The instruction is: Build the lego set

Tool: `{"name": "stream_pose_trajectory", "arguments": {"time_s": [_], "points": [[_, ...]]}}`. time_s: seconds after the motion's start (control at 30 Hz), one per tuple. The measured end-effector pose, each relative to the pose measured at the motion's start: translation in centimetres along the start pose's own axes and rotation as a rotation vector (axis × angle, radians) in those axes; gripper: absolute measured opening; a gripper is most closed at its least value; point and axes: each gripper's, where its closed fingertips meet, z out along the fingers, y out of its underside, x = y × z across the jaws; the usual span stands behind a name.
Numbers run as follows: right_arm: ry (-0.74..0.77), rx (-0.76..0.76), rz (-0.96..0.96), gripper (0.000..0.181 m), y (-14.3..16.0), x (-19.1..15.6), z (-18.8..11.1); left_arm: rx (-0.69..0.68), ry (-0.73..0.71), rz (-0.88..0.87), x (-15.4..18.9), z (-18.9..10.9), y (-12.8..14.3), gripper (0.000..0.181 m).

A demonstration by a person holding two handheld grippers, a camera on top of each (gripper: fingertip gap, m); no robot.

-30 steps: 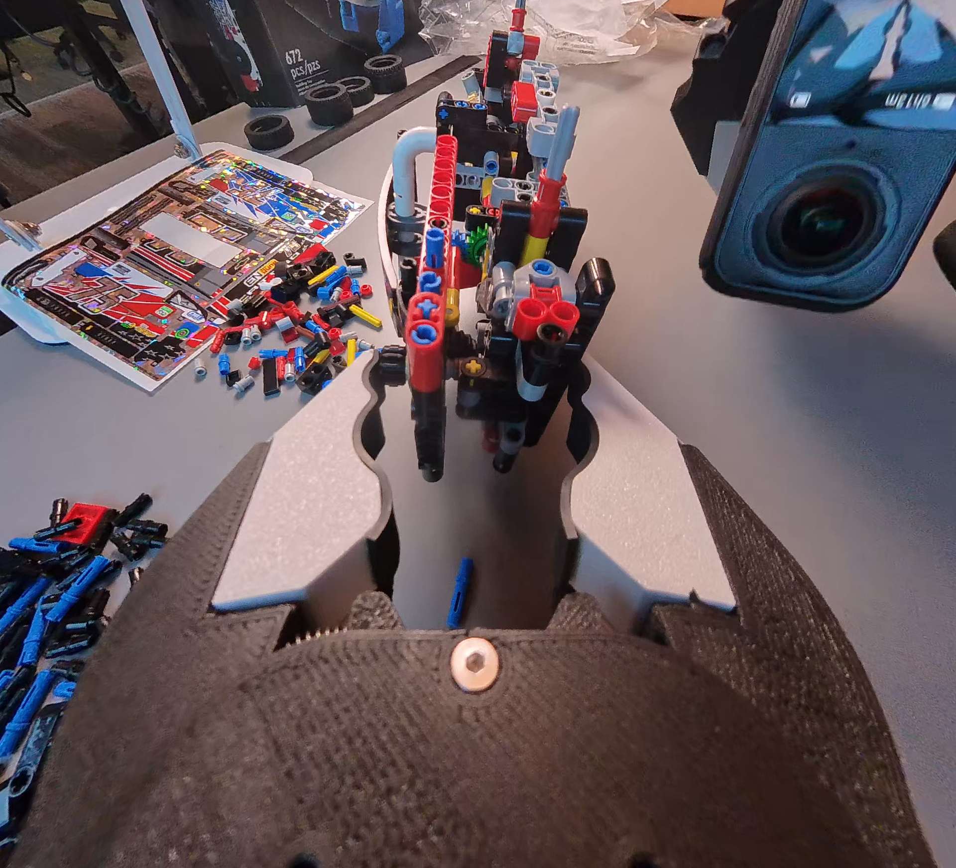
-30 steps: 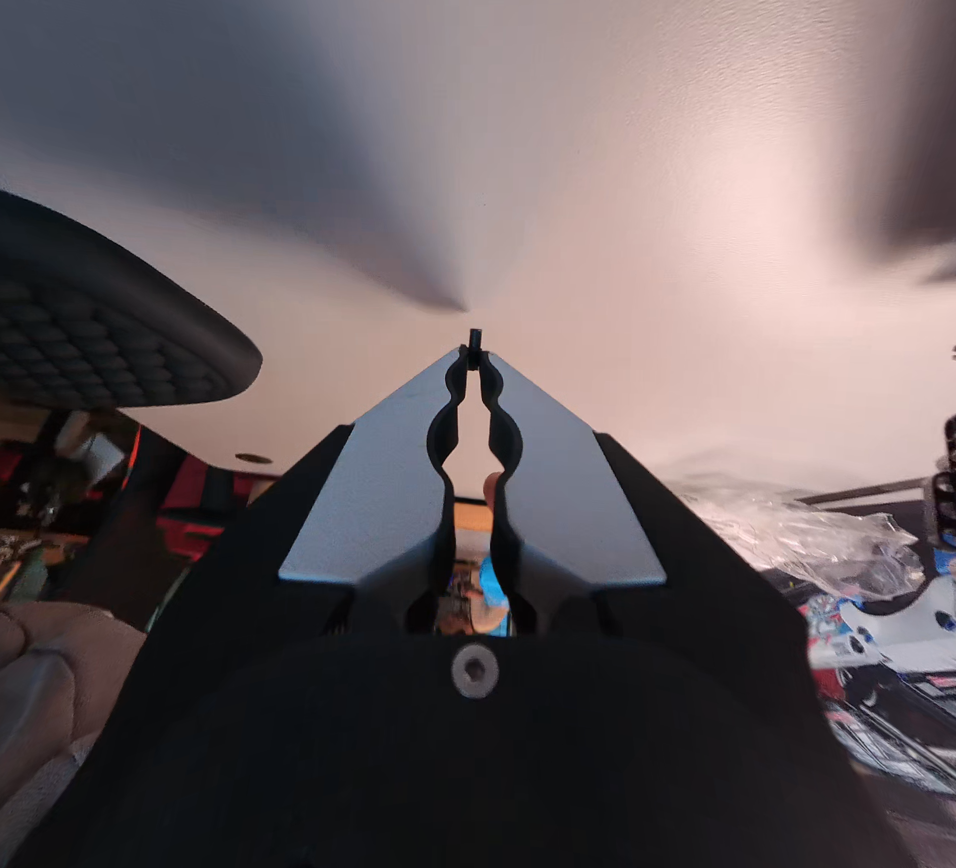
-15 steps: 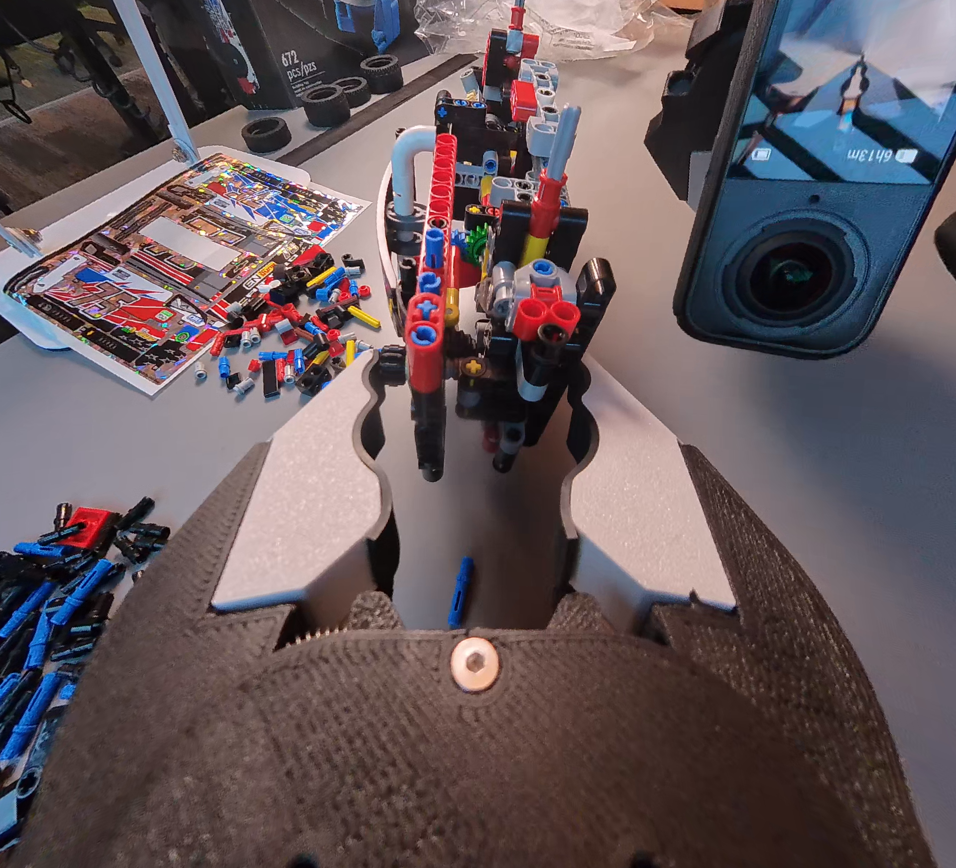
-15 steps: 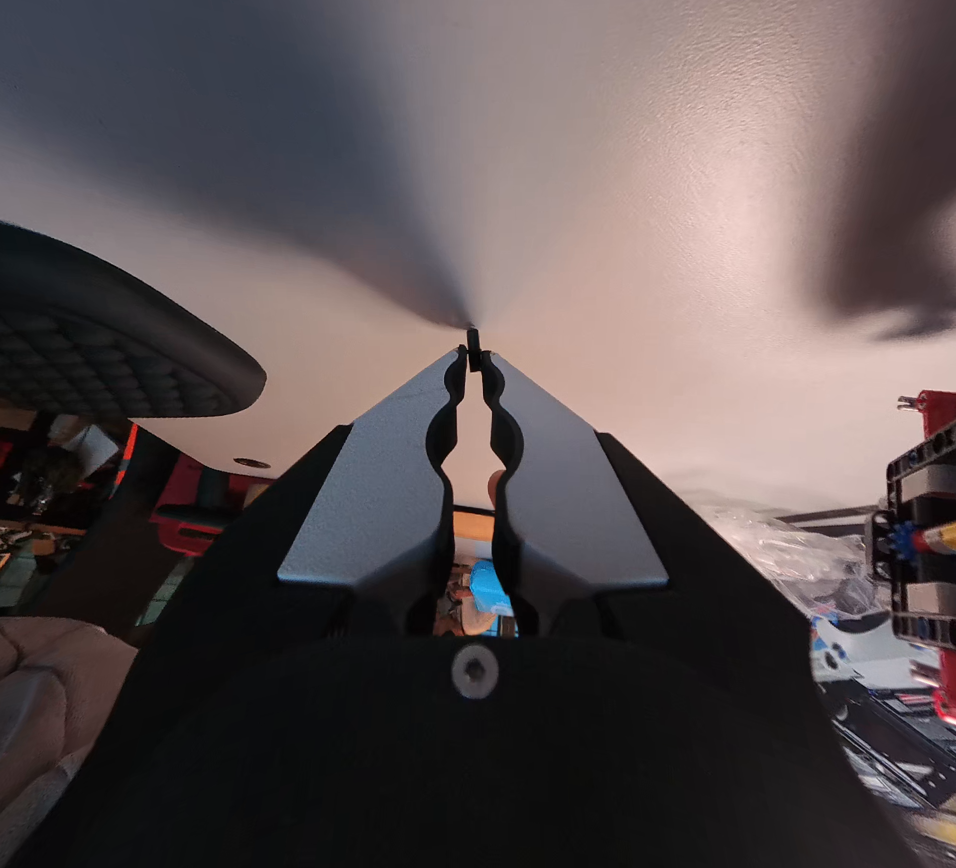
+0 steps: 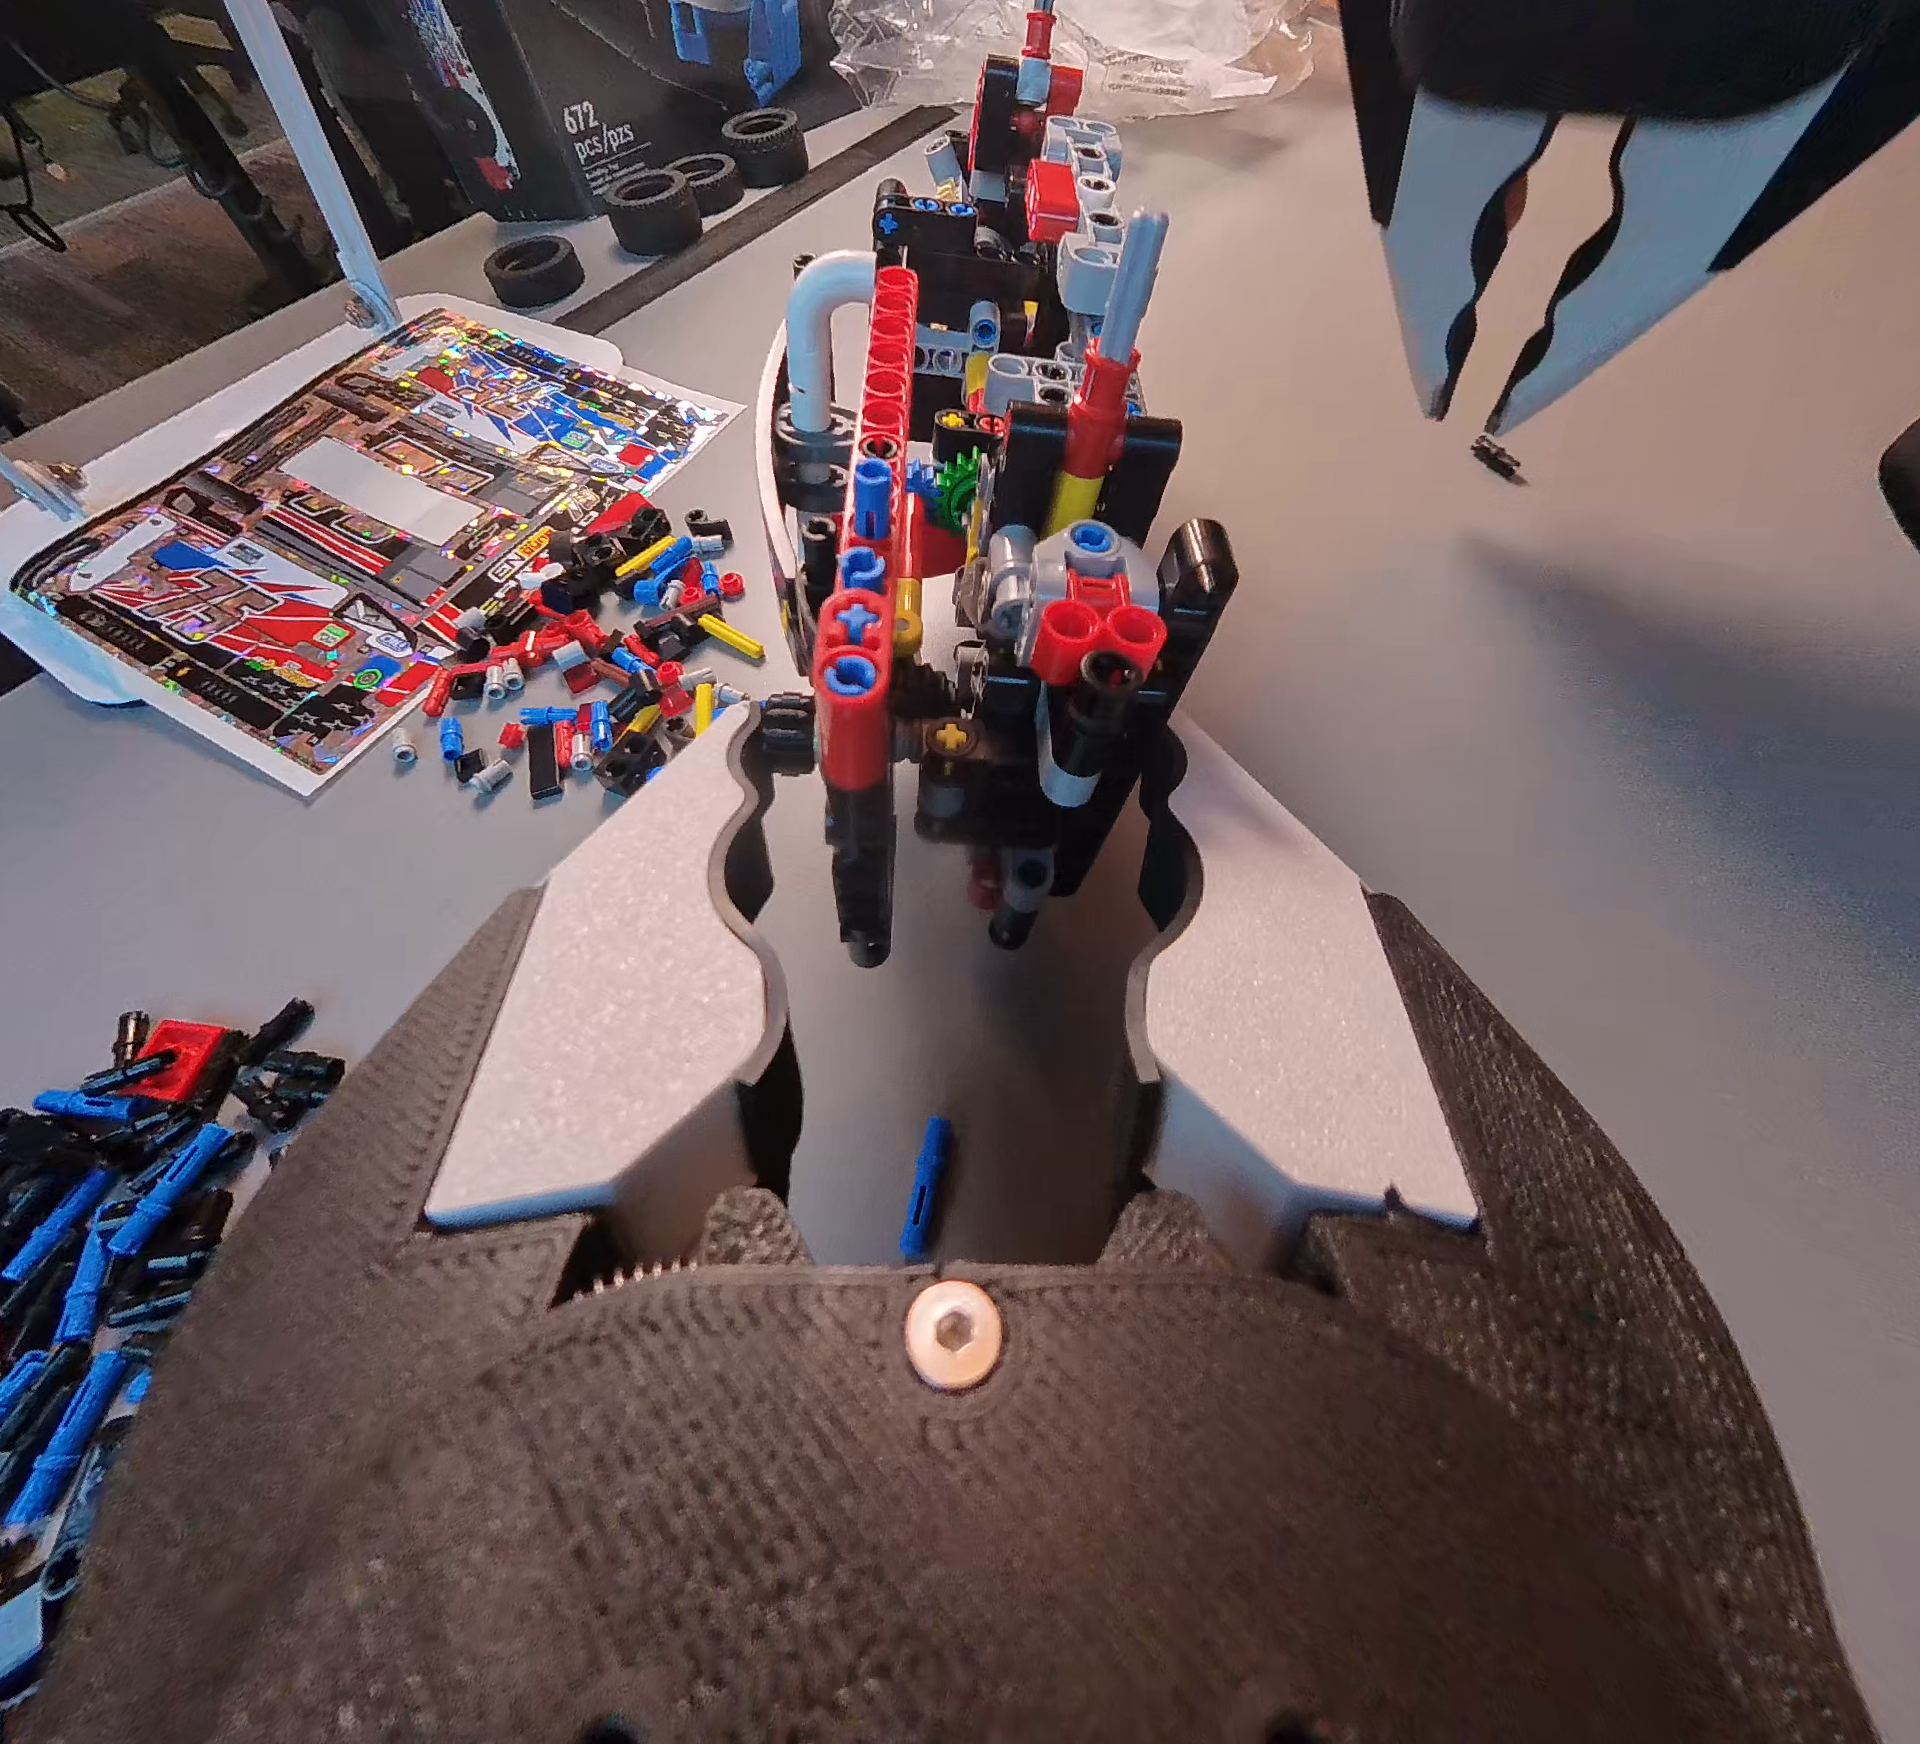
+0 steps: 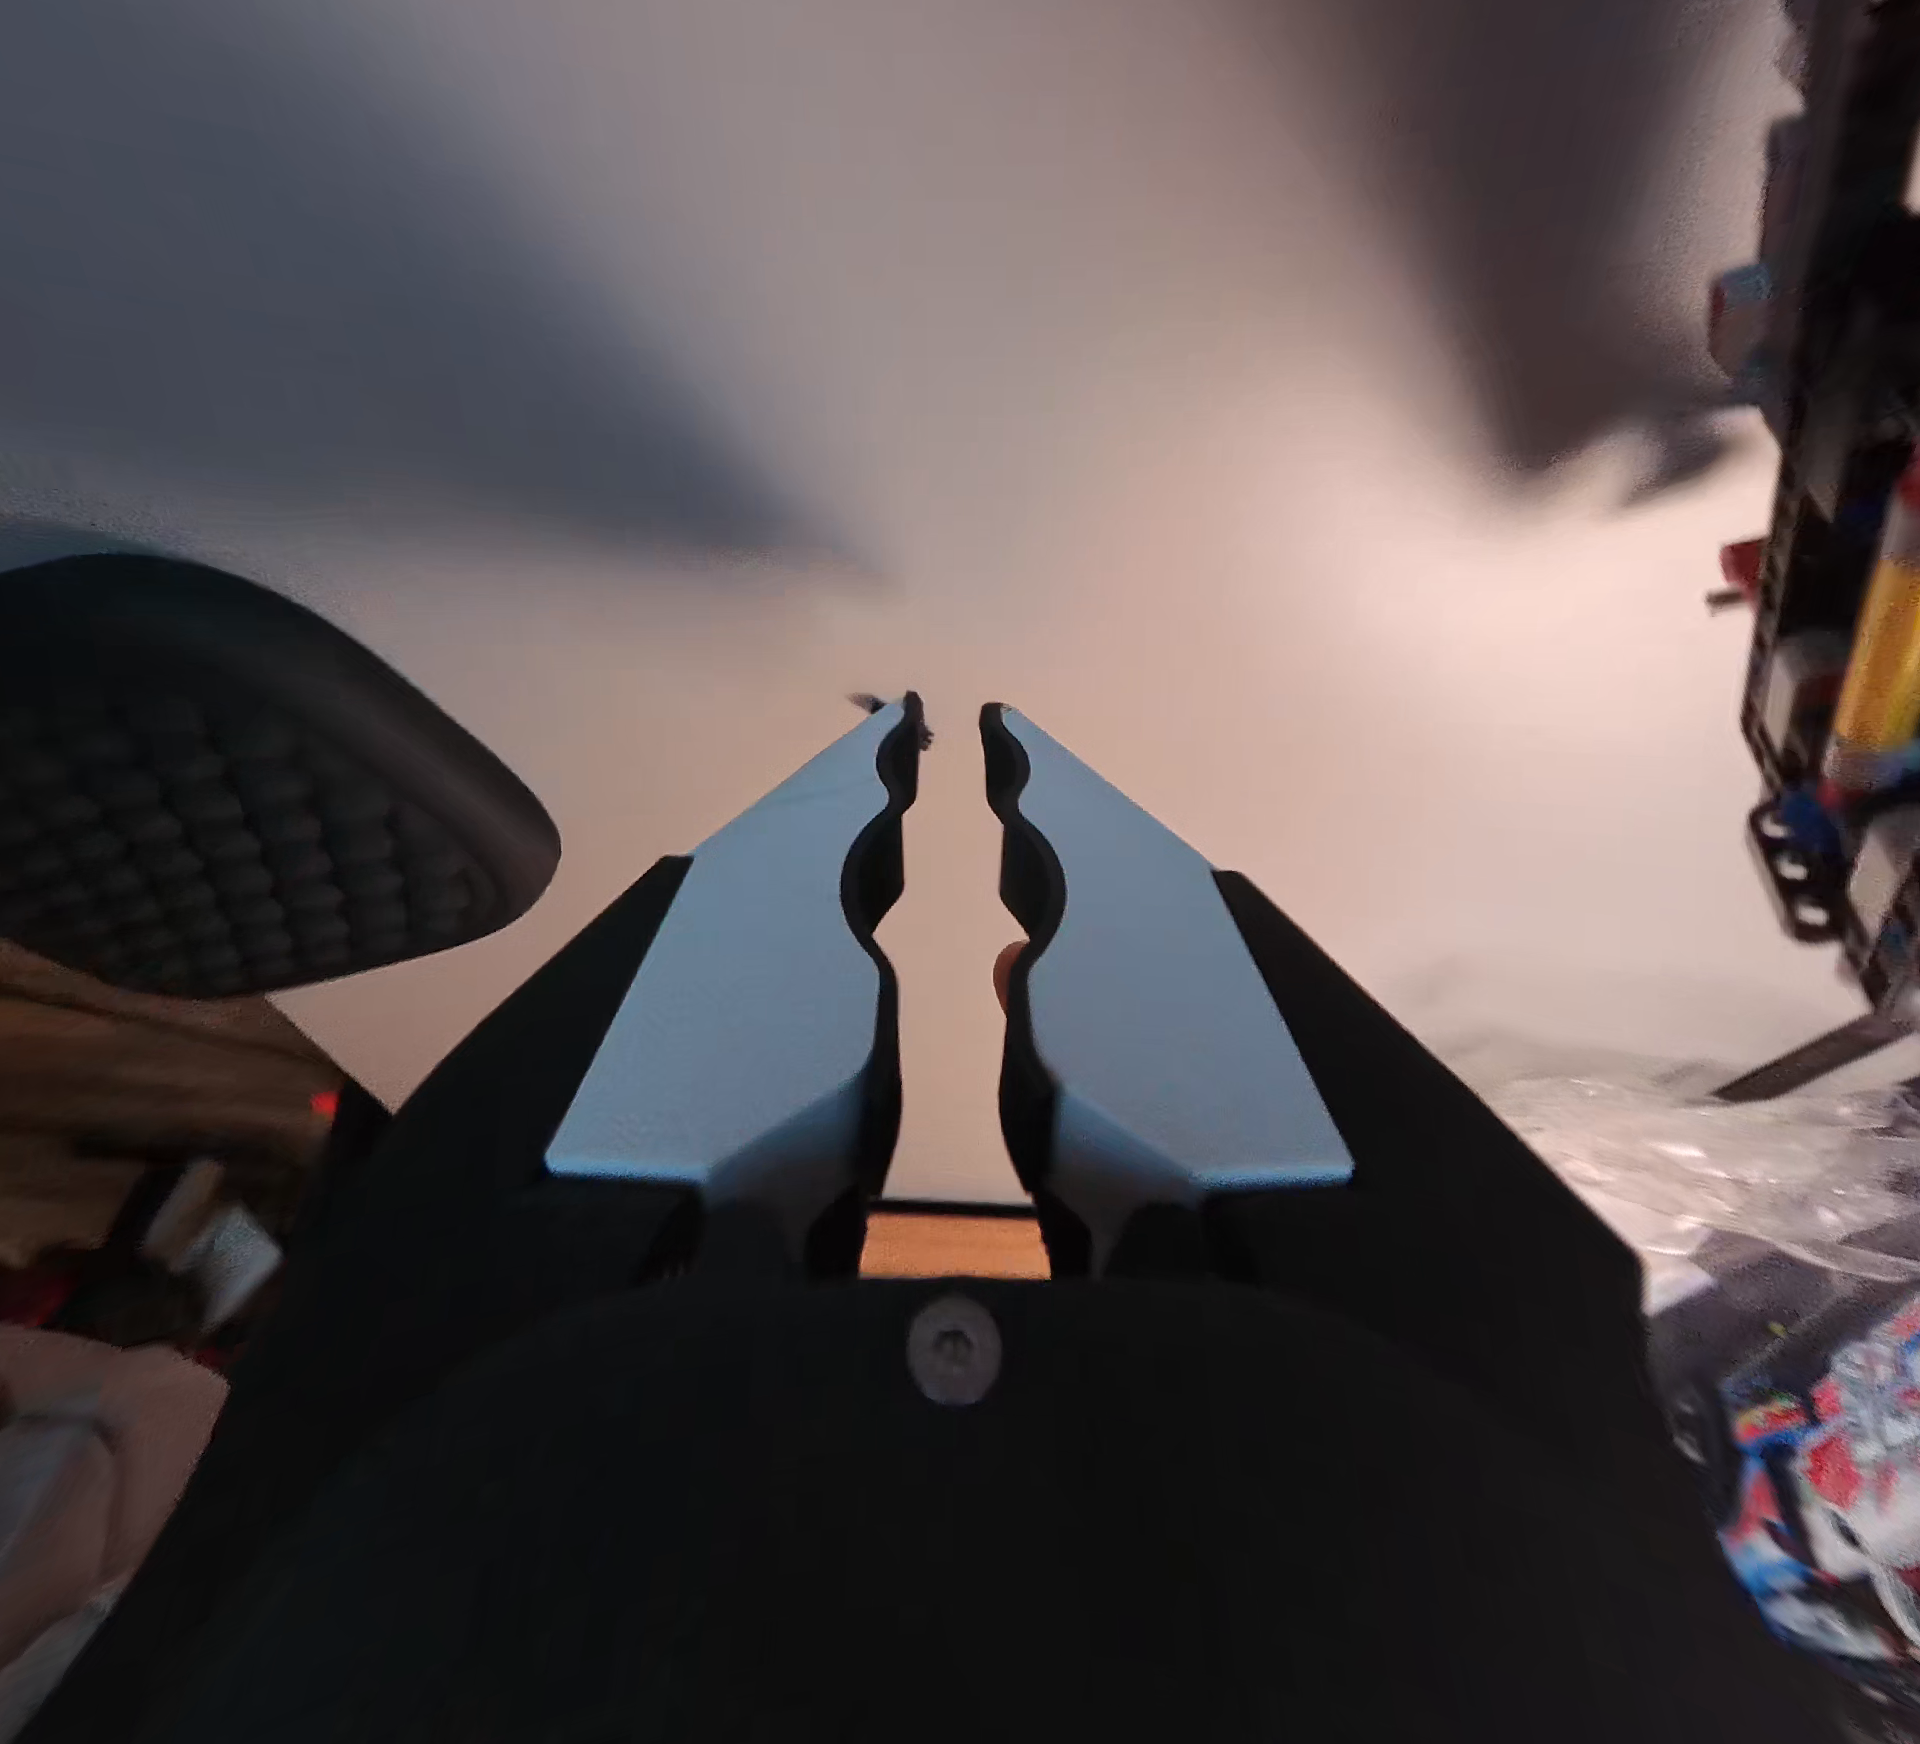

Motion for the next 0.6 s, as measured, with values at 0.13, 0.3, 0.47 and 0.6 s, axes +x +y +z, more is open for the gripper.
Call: {"name": "stream_pose_trajectory", "arguments": {"time_s": [0.13,0.3,0.47,0.6], "points": [[0.006,0.293,0.245,0.013,1.6,0.6,0.3,-0.001,0.001,-0.002,0.0,0.0,0.0,0.070],[0.052,0.705,0.294,0.017,3.9,-0.9,2.6,0.002,0.007,-0.001,0.0,0.1,0.0,0.070],[0.107,0.847,0.221,0.023,2.6,-1.4,2.9,0.007,0.009,0.008,0.0,0.1,0.0,0.070],[0.034,0.834,0.194,0.014,2.5,-1.7,3.0,0.006,0.005,0.014,0.0,0.1,0.0,0.070]]}}
